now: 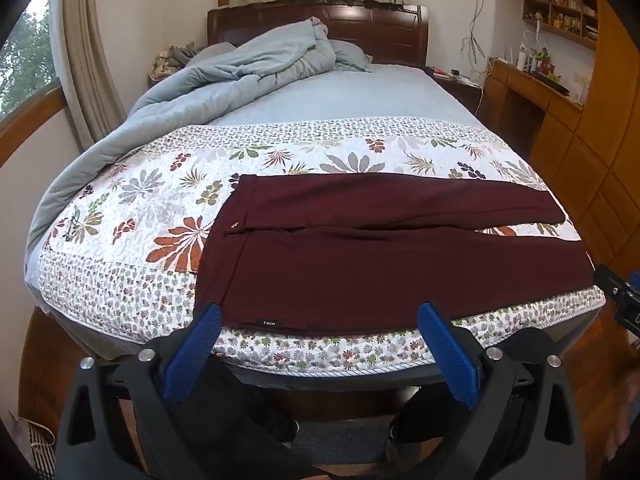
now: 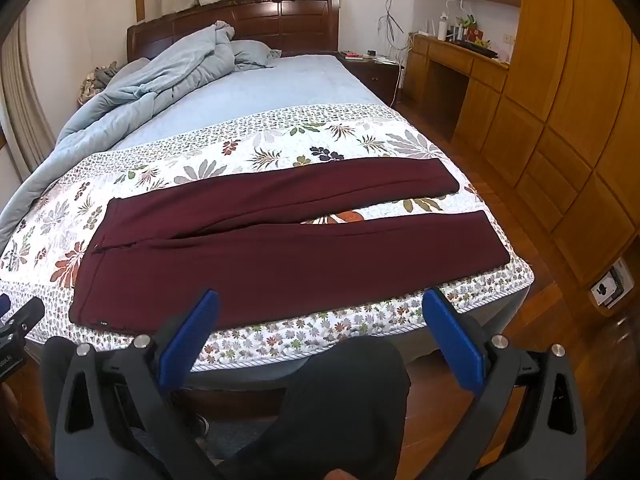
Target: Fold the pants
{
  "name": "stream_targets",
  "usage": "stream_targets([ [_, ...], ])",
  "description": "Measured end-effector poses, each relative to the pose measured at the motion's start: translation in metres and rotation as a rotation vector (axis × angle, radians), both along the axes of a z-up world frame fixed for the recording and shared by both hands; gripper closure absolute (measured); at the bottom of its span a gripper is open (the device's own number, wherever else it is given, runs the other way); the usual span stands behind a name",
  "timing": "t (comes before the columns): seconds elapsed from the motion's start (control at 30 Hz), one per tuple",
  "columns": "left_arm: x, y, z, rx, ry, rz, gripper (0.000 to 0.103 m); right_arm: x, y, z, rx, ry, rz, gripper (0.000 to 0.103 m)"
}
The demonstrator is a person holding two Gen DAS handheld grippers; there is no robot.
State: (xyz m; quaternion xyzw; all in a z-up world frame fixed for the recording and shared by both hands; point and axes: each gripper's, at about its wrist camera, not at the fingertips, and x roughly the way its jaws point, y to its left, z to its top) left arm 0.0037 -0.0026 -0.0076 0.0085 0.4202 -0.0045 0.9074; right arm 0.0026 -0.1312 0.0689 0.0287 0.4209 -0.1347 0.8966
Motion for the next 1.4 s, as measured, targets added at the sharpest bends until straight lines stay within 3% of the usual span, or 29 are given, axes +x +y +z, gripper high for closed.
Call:
stream_targets([
  [1.4,-0.0008,0.0028,-0.0044,-0.004,0.006,0.002,0.004,0.0059,-0.0022,-0.0024,0.008,0.012,0.010,0.002],
])
